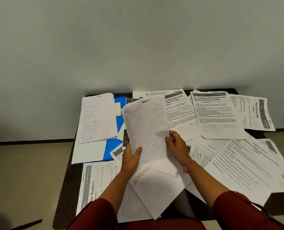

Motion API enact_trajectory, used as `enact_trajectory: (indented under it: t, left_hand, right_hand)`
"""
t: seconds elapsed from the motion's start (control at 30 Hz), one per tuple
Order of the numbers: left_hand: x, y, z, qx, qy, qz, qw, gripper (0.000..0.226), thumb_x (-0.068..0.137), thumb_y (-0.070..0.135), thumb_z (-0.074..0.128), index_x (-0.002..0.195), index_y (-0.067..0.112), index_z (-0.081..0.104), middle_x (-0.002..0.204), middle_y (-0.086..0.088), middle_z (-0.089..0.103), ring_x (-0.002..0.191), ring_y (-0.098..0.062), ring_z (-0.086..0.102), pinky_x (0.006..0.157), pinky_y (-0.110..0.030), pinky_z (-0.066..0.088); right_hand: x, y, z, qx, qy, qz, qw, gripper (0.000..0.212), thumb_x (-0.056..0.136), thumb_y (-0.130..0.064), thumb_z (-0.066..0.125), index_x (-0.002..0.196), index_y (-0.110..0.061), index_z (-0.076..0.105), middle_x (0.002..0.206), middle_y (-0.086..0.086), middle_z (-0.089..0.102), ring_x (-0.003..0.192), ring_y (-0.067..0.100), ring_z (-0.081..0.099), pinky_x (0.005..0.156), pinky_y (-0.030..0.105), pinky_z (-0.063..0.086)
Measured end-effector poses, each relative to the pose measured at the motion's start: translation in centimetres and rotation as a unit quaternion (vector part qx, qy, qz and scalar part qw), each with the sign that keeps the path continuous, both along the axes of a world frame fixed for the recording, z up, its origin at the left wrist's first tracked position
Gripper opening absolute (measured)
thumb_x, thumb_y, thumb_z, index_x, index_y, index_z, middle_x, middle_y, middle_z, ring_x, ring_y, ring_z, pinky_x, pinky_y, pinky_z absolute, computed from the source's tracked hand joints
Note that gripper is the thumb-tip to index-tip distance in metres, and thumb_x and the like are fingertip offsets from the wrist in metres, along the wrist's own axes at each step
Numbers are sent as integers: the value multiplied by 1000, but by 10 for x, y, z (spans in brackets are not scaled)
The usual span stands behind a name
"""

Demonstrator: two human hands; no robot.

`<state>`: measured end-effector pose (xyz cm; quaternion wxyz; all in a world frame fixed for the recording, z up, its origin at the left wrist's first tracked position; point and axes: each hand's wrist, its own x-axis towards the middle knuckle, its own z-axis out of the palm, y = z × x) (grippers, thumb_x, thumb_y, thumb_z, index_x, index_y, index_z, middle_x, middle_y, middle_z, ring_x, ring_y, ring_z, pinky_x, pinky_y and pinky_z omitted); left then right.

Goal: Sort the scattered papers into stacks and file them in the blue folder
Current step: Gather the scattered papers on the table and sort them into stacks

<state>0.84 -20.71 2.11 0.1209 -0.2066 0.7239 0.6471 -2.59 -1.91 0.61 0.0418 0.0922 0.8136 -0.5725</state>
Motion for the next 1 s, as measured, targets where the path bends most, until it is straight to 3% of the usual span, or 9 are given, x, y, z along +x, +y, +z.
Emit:
enact_trajectory:
  t: [0.1, 0.27, 0.37, 0.5, 0.57, 0.7, 0.83, 0.93, 1.0]
  left_hand:
    - [-10, -10, -3, -5, -7, 31, 999, 43, 96, 24, 55, 135, 16, 39, 127, -2, 51, 118, -23, 52, 97, -39, 48]
    - [-31, -59, 1, 14, 13, 98, 995, 35, 92, 12, 61, 126, 14, 51, 118, -3, 62, 106, -22, 62, 95, -43, 52]
    - [-45, -100, 4, -1, 18, 115, 993, 36, 92, 10, 61, 126, 12, 54, 117, -2, 64, 102, -18, 62, 92, -34, 50]
    - [-58, -153, -3, -41, -30, 151, 987, 29, 94, 10, 56, 123, 7, 57, 113, -4, 64, 97, -17, 59, 85, -28, 47]
    - [-61, -172, -9, -57, -44, 162, 984, 28, 94, 8, 54, 121, 5, 60, 108, -5, 66, 94, -19, 60, 87, -30, 48]
    - [-68, -196, -12, -91, -50, 188, 977, 30, 93, 6, 55, 122, 4, 58, 109, -6, 65, 93, -19, 61, 82, -27, 47]
    - [-81, -209, -19, -94, -49, 218, 970, 27, 92, 4, 55, 118, 5, 60, 106, -6, 65, 76, -12, 59, 64, -20, 46]
    - [-91, -213, -25, -90, -50, 229, 968, 26, 92, 4, 55, 118, 3, 59, 101, -5, 64, 69, -7, 56, 59, -18, 44]
    - [-96, -214, -29, -85, -56, 232, 967, 26, 93, 5, 56, 118, 3, 59, 98, -5, 64, 66, -10, 55, 59, -21, 46]
  right_hand:
    - [-10, -16, 7, 2, -2, -16, 1000, 20, 95, -12, 53, 114, -14, 60, 89, -3, 65, 82, 12, 61, 74, 16, 47]
    - [-35, -58, 24, -41, -36, -8, 998, 17, 90, -4, 59, 101, -17, 62, 81, -8, 61, 72, 2, 55, 66, 7, 42]
    - [-52, -88, 23, -95, -122, 18, 988, 21, 88, 0, 60, 105, -11, 66, 74, -8, 63, 72, 8, 59, 70, 22, 50]
    - [-67, -130, 18, -131, -187, 30, 973, 25, 87, 5, 57, 106, -8, 67, 97, 7, 71, 87, 22, 67, 81, 38, 57]
    - [-73, -148, 12, -131, -208, 31, 969, 25, 87, 4, 57, 105, -9, 67, 96, 6, 70, 84, 20, 67, 70, 32, 57]
    - [-86, -179, 0, -122, -232, 38, 964, 25, 86, 3, 59, 109, -5, 65, 105, 10, 69, 96, 24, 66, 87, 35, 55]
    - [-100, -197, 1, -93, -227, 47, 968, 21, 87, 2, 58, 105, -6, 65, 90, 4, 66, 81, 19, 62, 77, 34, 55]
    - [-111, -205, 2, -67, -218, 53, 972, 16, 86, 0, 59, 92, -13, 66, 94, 5, 68, 92, 24, 65, 89, 40, 54]
    - [-116, -207, 0, -41, -211, 55, 975, 15, 86, -3, 61, 98, -10, 66, 103, 10, 69, 100, 27, 64, 94, 42, 51]
